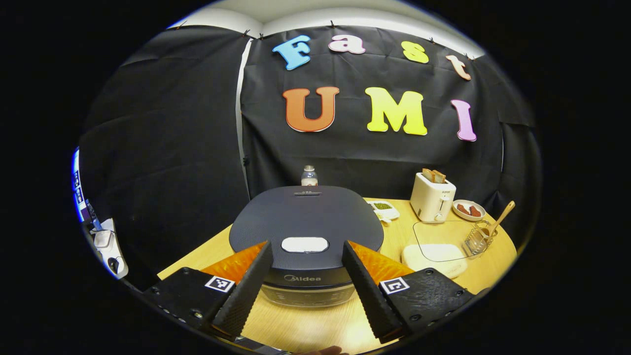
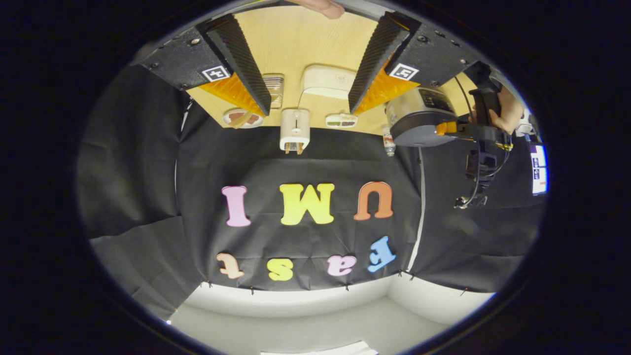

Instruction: Close the left gripper, press the button to open the rice cooker; take a wooden spoon from the chopstick holder with the right hand, scoop a spoonful of rice and pour it into the rice cooker, then put the wooden spoon back into the chopstick holder.

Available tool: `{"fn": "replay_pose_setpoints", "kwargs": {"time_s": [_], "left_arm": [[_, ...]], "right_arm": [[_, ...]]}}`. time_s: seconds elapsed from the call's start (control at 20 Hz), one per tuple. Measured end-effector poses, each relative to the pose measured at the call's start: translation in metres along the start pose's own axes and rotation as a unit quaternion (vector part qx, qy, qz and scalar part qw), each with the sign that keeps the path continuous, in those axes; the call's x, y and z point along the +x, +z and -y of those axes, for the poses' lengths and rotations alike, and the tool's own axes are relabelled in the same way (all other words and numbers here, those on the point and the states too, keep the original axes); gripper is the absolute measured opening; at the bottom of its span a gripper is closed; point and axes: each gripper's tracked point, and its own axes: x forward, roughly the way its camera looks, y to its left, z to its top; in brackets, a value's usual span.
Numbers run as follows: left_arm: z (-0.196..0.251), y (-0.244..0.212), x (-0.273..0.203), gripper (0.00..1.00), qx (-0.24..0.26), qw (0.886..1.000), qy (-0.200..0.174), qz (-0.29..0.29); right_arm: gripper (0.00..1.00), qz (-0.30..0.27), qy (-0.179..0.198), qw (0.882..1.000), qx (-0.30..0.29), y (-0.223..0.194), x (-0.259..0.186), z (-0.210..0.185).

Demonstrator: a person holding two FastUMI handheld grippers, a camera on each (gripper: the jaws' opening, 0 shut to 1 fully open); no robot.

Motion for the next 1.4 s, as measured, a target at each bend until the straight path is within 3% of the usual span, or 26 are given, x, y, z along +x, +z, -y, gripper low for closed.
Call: {"fn": "replay_pose_setpoints", "kwargs": {"time_s": [0.2,0.25,0.3,0.65,0.7,0.8,0.9,0.95,1.05,1.1,1.2,1.25,1.3,1.4], "left_arm": [[0.006,0.019,-0.02,0.91,0.003,1.0,-0.009,0.018],[0.009,0.025,-0.027,0.91,0.003,1.0,-0.014,0.023],[0.014,0.03,-0.035,0.91,0.003,0.999,-0.021,0.028],[0.032,0.073,-0.109,0.91,0.01,0.993,-0.051,0.103],[0.036,0.076,-0.12,0.91,0.013,0.992,-0.059,0.109],[0.043,0.084,-0.142,0.92,0.018,0.989,-0.069,0.126],[0.05,0.085,-0.159,0.93,0.023,0.987,-0.075,0.137],[0.052,0.084,-0.166,0.94,0.025,0.987,-0.078,0.14],[0.054,0.086,-0.18,1.0,0.023,0.986,-0.077,0.148],[0.057,0.085,-0.187,0.94,0.022,0.985,-0.08,0.152],[0.063,0.086,-0.2,0.97,0.021,0.983,-0.087,0.162],[0.065,0.084,-0.206,0.94,0.022,0.982,-0.089,0.166],[0.066,0.081,-0.21,0.94,0.024,0.981,-0.09,0.17],[0.067,0.076,-0.218,0.94,0.024,0.98,-0.088,0.176]], "right_arm": [[1.0,0.011,-0.011,1.0,0.006,0.012,-0.005,0.01],[0.94,0.013,-0.014,1.0,0.007,0.015,-0.006,0.012],[1.0,0.015,-0.017,1.0,0.008,0.017,-0.007,0.016],[1.0,0.034,-0.038,0.999,0.017,0.036,-0.023,0.043],[0.94,0.036,-0.042,0.998,0.018,0.038,-0.025,0.047],[1.0,0.039,-0.048,0.998,0.021,0.042,-0.029,0.054],[1.0,0.045,-0.053,0.997,0.023,0.046,-0.034,0.06],[0.94,0.048,-0.056,0.997,0.024,0.049,-0.037,0.064],[1.0,0.053,-0.062,0.996,0.025,0.053,-0.042,0.071],[1.0,0.055,-0.064,0.996,0.025,0.055,-0.044,0.072],[1.0,0.059,-0.067,0.996,0.019,0.058,-0.05,0.076],[1.0,0.061,-0.07,0.996,0.014,0.059,-0.054,0.078],[0.94,0.063,-0.072,0.995,0.008,0.061,-0.056,0.08],[0.94,0.066,-0.079,0.995,-0.003,0.064,-0.062,0.081]]}}
